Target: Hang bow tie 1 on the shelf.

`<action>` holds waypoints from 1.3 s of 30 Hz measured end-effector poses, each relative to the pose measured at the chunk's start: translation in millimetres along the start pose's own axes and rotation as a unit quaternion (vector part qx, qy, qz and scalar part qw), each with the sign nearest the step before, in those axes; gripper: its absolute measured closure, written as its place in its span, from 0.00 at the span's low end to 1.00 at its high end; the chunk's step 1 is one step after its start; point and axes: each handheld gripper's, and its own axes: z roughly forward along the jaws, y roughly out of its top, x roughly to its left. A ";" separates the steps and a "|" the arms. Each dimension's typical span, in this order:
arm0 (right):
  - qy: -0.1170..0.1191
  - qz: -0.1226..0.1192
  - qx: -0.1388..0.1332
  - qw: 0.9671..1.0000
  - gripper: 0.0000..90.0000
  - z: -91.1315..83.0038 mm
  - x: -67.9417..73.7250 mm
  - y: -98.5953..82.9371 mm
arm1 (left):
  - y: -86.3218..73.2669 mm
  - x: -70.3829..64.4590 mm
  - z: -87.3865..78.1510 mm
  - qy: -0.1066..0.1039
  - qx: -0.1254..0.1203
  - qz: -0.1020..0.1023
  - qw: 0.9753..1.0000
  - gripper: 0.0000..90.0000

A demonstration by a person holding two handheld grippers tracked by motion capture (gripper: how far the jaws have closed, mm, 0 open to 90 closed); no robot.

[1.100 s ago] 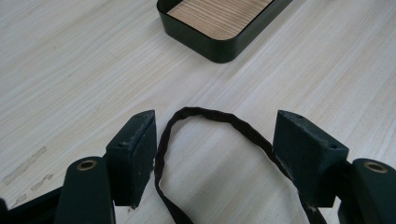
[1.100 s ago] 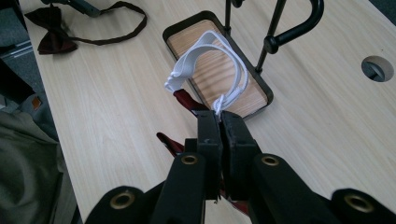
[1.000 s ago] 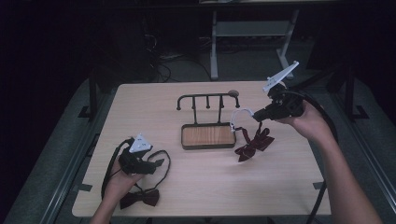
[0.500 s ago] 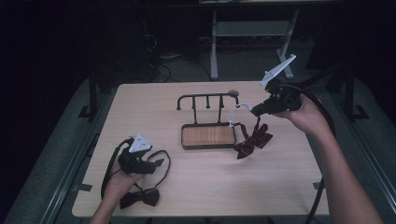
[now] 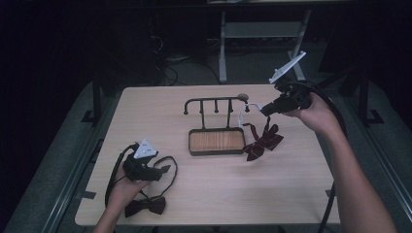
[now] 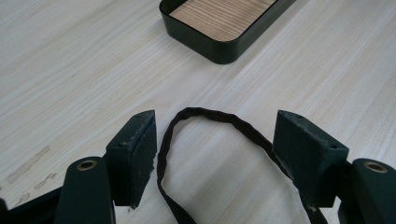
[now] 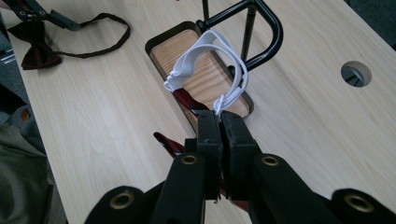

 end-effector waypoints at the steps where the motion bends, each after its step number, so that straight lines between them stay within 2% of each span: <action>1: -0.001 0.002 0.000 1.000 0.96 0.1 -0.8 0.8 | 0.1 0.0 -0.2 0.000 0.000 0.000 1.000 0.35; 18: -0.004 0.022 0.010 1.000 0.96 6.8 -18.7 14.1 | -0.9 1.2 0.2 -0.001 0.000 -0.002 1.000 0.34; 27: -0.008 0.035 0.015 0.999 0.96 13.4 -29.4 12.4 | -0.9 1.2 0.3 -0.002 0.000 -0.001 1.000 0.35; 39: -0.010 0.052 0.018 0.998 0.95 18.9 -36.4 7.5 | -0.7 0.8 -0.3 -0.003 -0.002 -0.002 1.000 0.35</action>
